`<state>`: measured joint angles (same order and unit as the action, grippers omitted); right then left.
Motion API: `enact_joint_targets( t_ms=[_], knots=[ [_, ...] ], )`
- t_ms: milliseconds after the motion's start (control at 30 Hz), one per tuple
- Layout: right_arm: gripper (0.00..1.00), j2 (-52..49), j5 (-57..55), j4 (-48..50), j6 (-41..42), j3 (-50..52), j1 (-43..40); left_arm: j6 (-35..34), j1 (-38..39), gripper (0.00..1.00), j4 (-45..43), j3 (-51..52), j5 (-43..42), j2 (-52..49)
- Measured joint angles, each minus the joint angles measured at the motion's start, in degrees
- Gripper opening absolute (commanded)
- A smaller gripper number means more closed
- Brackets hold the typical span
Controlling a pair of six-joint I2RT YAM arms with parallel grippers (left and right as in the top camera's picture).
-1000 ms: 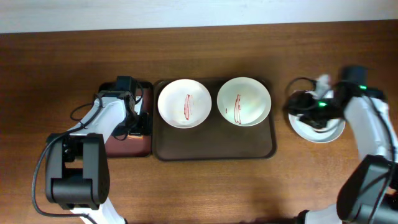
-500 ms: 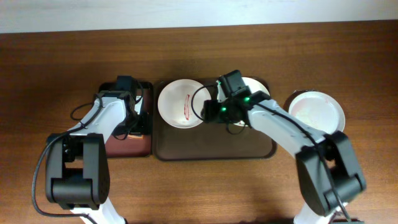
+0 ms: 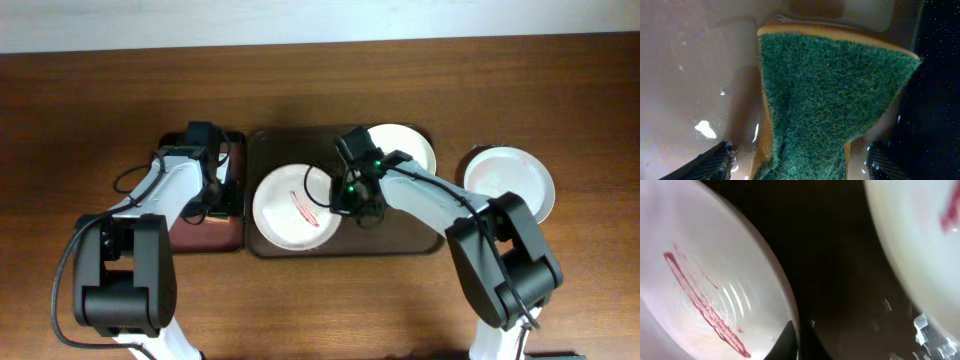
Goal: Clean dirty plates on tray and stack at the side
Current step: 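Move the right gripper to the left plate and pull it toward center, then lift the sponge from the small tray with the left gripper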
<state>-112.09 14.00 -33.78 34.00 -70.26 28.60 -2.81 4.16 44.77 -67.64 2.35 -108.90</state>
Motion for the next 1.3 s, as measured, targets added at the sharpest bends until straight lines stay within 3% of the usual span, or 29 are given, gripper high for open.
enact_joint_targets(
  t_ms=[33,100,333,367,400,500,700,733,1300],
  knots=[
    [0.04,0.6,-0.7,-3.5,-0.9,0.0,0.0,0.0,0.0,0.82,0.0,0.0,0.0,0.0],
    [0.04,1.3,-2.4,-7.7,-1.5,0.0,0.0,0.0,0.0,0.68,-0.1,0.0,0.0,0.0],
    [0.04,1.8,-5.5,-9.8,-1.5,0.0,0.0,0.0,0.0,0.65,-1.0,-2.3,0.0,0.0],
    [0.04,1.8,-5.6,-9.8,-1.5,0.0,0.0,0.0,0.0,0.51,-2.0,-2.7,0.0,0.0],
    [0.04,1.8,-5.6,-9.8,-1.5,0.0,0.0,-0.2,0.0,0.46,-3.0,-2.7,0.0,0.0],
    [0.04,1.8,-5.6,-9.8,-1.6,0.0,0.0,-0.5,0.0,0.43,-4.4,-2.8,-0.6,0.0],
    [0.04,1.8,-5.6,-9.8,-1.7,0.0,0.0,-0.7,0.0,0.44,-3.4,-2.5,-2.4,0.0],
    [0.04,1.8,-5.6,-9.8,-1.7,0.0,0.0,-0.7,0.0,0.52,-3.2,-2.3,-2.4,0.0],
    [0.04,1.8,-5.7,-10.0,-1.7,0.0,0.0,-2.8,0.0,0.53,2.8,-3.1,-3.0,2.7]
  ],
)
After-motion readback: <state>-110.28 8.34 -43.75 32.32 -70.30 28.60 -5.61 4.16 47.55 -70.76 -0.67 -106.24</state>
